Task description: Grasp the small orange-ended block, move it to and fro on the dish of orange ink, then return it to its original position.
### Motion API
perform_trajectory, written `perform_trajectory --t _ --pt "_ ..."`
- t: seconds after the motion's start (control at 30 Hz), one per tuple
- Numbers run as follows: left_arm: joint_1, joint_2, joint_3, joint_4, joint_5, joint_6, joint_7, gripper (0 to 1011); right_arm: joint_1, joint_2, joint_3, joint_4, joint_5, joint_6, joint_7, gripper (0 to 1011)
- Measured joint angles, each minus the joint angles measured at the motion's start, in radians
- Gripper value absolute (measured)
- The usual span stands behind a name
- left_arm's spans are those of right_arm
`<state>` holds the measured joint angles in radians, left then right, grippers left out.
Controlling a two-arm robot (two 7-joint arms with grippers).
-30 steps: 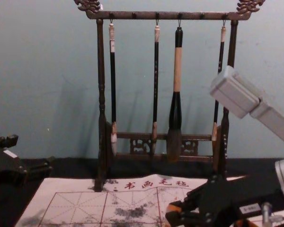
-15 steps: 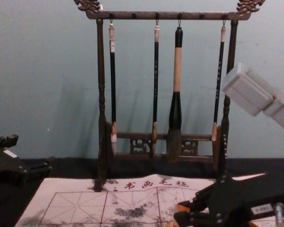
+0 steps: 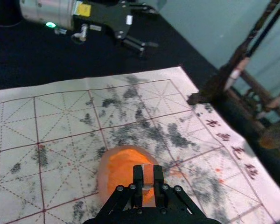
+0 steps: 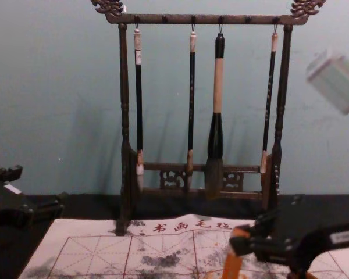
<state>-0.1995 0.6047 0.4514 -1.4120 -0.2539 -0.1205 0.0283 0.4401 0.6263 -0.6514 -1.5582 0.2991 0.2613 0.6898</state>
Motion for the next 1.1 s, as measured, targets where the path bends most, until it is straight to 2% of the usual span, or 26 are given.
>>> perform_trajectory --t 0.13,0.33,0.63,0.87,1.1 --pt "0.000 0.000 0.000 0.000 0.000 0.000 0.000 1001 -0.020 0.024 0.027 -0.032 0.016 0.011 -0.022 108" --pt "0.000 0.000 0.000 0.000 0.000 0.000 0.000 1001 -0.078 0.080 0.086 -0.093 0.047 0.023 -0.064 107" --pt "0.000 0.000 0.000 0.000 0.000 0.000 0.000 1001 -0.155 0.142 0.143 -0.154 0.057 0.032 -0.108 107" --pt "0.000 0.000 0.000 0.000 0.000 0.000 0.000 1001 -0.197 0.163 0.178 -0.177 0.060 0.031 -0.126 107" --pt "0.000 0.000 0.000 0.000 0.000 0.000 0.000 1001 -0.222 0.168 0.197 -0.184 0.062 0.032 -0.131 107"
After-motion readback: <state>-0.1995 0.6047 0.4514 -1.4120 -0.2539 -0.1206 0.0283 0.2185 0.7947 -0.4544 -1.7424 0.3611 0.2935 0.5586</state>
